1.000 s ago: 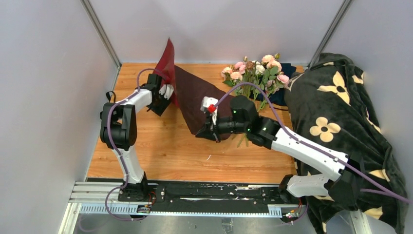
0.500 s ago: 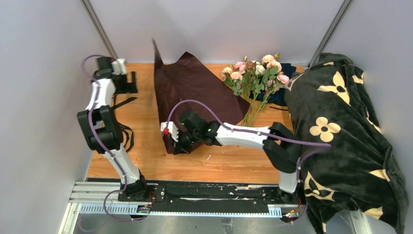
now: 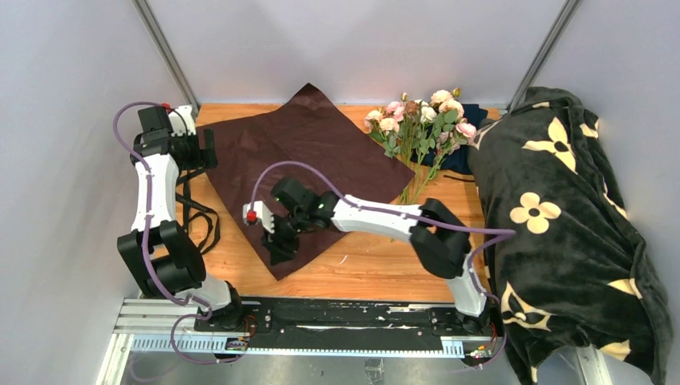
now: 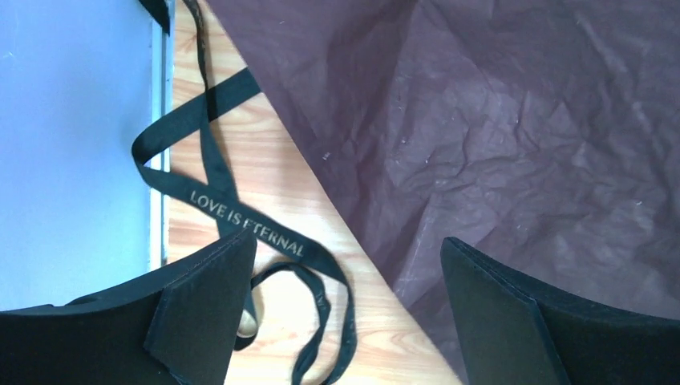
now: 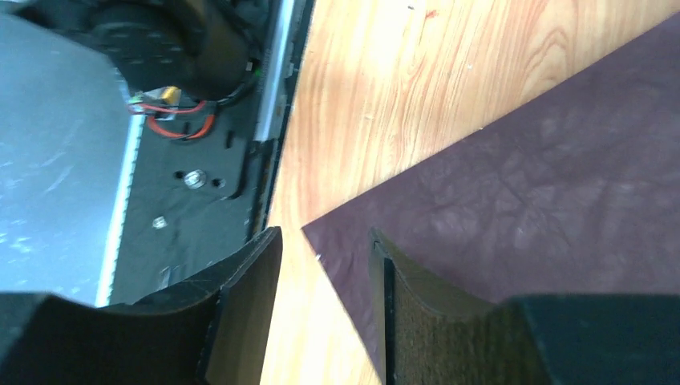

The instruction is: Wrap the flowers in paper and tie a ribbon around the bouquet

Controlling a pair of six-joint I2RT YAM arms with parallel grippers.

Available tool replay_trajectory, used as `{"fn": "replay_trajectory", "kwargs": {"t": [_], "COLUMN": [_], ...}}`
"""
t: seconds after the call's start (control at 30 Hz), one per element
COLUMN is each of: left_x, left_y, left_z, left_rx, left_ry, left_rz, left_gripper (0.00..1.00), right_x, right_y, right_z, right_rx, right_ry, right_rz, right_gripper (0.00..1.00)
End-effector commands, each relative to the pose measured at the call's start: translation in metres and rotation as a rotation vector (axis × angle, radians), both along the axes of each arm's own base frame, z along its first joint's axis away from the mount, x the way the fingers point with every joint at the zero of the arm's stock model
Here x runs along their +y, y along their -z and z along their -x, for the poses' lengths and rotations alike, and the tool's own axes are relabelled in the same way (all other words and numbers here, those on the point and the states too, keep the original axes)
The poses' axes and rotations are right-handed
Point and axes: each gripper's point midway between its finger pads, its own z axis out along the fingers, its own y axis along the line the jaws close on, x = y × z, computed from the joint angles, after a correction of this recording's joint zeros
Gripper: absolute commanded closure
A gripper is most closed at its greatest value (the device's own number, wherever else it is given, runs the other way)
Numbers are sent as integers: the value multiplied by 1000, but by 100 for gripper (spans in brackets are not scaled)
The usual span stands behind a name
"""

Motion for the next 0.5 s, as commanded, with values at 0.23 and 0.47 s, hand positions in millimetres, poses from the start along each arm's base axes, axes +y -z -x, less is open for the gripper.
{"fn": "replay_trajectory", "kwargs": {"t": [0.23,0.47], "left_x": [-72,-107], "left_y": [50,105], "left_z": [9,6], "left_rx": [158,231], "left_ry": [338,485], "left_rz": [-331,-460], "left_gripper": [18,18], "right_x": [-249,-370], "right_y": [-35,8], "right_z": [-188,-265], "right_rx": [265,288], "right_ry": [1063,1379], "right_rz": [121,227], "right_gripper": [57,62]}}
